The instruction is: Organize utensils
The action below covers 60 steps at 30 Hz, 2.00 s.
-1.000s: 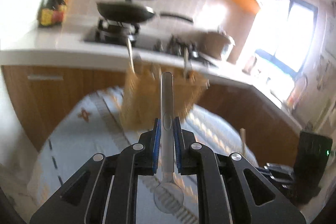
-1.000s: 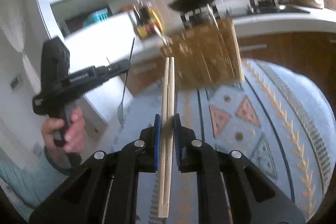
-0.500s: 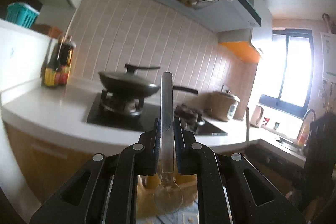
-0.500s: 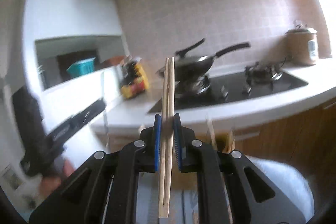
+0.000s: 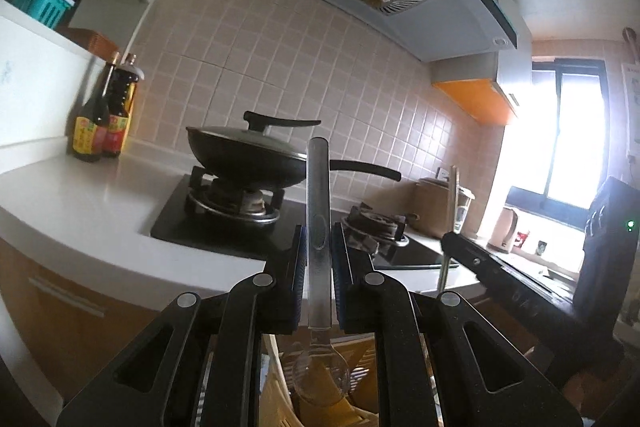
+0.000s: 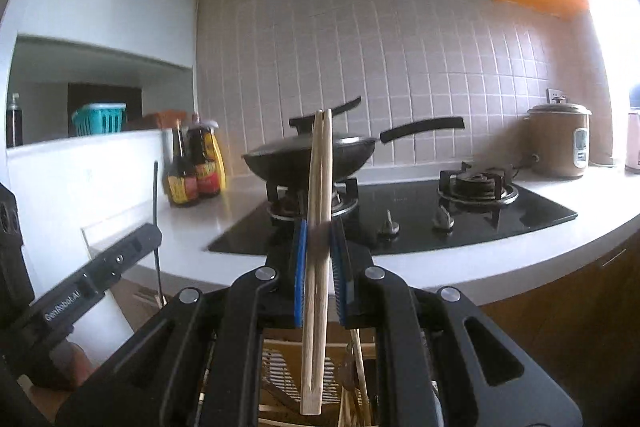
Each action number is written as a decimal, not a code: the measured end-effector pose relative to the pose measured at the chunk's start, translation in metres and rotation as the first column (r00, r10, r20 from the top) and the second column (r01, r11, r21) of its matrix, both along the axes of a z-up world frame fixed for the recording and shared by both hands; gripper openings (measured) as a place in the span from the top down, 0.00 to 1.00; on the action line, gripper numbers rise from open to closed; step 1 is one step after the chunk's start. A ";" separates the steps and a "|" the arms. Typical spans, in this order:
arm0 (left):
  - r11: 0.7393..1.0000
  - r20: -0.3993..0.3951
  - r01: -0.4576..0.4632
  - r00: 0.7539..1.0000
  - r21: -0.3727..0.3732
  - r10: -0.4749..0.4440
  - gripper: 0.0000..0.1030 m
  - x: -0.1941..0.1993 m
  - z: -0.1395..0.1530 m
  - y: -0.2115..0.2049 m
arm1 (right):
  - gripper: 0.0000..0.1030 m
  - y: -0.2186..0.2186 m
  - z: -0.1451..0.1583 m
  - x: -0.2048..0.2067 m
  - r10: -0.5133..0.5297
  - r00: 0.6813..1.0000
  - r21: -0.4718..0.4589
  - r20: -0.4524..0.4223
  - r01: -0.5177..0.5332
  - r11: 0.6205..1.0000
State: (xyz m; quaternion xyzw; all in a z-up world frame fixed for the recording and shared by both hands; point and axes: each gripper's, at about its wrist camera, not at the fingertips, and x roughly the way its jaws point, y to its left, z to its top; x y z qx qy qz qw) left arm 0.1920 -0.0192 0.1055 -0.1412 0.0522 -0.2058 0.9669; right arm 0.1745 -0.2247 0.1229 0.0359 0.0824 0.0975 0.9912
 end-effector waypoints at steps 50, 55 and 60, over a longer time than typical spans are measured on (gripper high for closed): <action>0.961 -0.065 -0.207 0.973 0.186 0.222 0.16 -0.189 -0.081 0.010 | 0.13 -0.027 -0.101 -0.235 -0.250 0.964 -0.041 -0.091 0.247 0.968; 0.944 -0.052 -0.245 0.964 0.221 0.262 0.15 -0.192 -0.093 0.007 | 0.12 -0.030 -0.111 -0.239 -0.278 0.957 -0.036 -0.081 0.276 0.961; 0.936 -0.040 -0.237 0.966 0.261 0.256 0.15 -0.190 -0.101 -0.001 | 0.12 -0.037 -0.114 -0.230 -0.256 0.958 -0.029 -0.134 0.254 0.967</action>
